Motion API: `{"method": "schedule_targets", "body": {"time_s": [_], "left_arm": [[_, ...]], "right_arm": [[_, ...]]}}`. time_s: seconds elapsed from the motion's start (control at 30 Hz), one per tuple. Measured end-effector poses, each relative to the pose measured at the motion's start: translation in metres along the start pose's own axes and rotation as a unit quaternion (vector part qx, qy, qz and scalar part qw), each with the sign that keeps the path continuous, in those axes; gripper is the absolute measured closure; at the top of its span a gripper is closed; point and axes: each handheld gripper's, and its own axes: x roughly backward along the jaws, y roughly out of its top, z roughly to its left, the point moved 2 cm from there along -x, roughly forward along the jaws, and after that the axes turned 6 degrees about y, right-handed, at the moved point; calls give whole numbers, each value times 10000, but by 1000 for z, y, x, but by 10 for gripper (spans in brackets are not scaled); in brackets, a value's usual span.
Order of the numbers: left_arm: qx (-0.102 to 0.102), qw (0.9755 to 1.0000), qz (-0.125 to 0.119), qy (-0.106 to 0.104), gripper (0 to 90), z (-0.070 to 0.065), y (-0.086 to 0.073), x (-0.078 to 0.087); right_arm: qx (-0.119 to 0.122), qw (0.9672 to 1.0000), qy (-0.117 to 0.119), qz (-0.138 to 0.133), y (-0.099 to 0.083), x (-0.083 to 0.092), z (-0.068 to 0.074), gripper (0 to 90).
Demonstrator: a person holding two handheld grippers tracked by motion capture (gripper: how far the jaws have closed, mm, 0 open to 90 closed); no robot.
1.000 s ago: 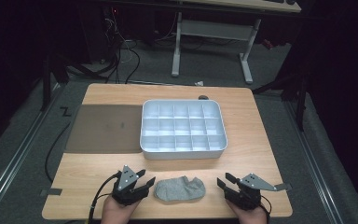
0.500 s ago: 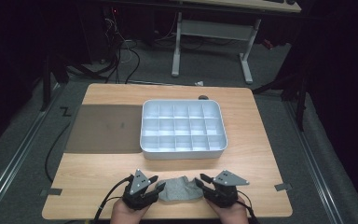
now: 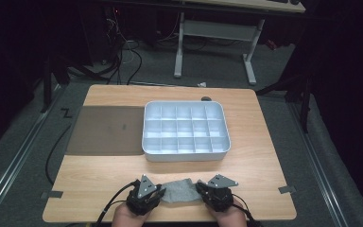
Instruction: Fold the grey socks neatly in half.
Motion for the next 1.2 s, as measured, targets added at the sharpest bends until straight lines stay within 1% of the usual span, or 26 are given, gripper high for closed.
{"method": "schedule_targets", "body": {"time_s": [0.03,0.07,0.1,0.13,0.17,0.2,0.27,0.3,0.33,0.43,0.53,0.63,0.67,0.7,0.77,0.8,0.83,0.87,0.9,1.0,1.1,1.2], "left_arm": [[46,10000,-27,31,719,1,-1,1],[87,9999,-27,79,675,2,-1,2],[87,9999,-27,79,631,2,-1,2],[162,9998,-43,114,631,3,-2,3],[247,9996,-60,114,602,4,-2,3],[358,9993,-35,42,582,6,-3,3],[430,9990,34,-64,572,5,-3,2],[461,9989,72,-93,575,4,-3,0],[444,9989,127,-124,599,4,-2,-1],[468,9986,140,-183,666,1,-2,-2],[522,9983,95,-225,772,-2,-2,-2],[544,9982,73,-229,814,-2,-1,-2],[565,9982,26,-183,826,-2,-1,-2],[569,9982,14,-167,831,-2,-1,-1],[551,9984,-16,-133,841,-2,-1,-1],[545,9984,-23,-127,844,-3,-1,-1],[545,9984,-23,-127,844,-3,-1,-1],[537,9985,-46,-109,846,-3,-1,-1],[537,9985,-56,-98,847,-3,-1,-1],[543,9984,-108,-72,848,-4,-1,0],[534,9985,-118,-73,848,-5,-1,0],[539,9984,-128,-77,848,-4,-1,0]], "right_arm": [[16,10000,-10,9,0,0,0,837],[16,10000,-10,-2,-1,1,0,831],[16,10000,-10,-2,-1,1,0,831],[14,10000,-4,-16,-1,1,0,826],[-7,10000,1,-32,-2,1,0,815],[-10,10000,-3,-45,-2,1,0,808],[5,10000,-24,-50,-2,2,-1,803],[5,10000,-26,-46,-2,2,-1,802],[3,10000,-10,-57,-3,2,-2,801],[11,10000,-10,-63,-3,2,-2,796],[1,10000,-5,-79,-3,2,-2,786],[-29,9999,-1,-100,-2,3,-2,761],[-135,9996,-14,-258,-2,11,-3,738],[-183,9993,-43,-314,-2,15,-3,731],[-354,9984,-104,-425,-3,24,-5,699],[-475,9977,-89,-466,-5,30,-9,663],[-475,9977,-89,-466,-5,30,-9,663],[-711,9964,78,-463,-7,32,-12,585],[-775,9959,111,-453,-8,32,-13,573],[-917,9950,211,-338,-13,30,-11,524],[-974,9948,201,-234,-17,27,-8,509],[-974,9949,171,-211,-20,27,-9,510]]}}
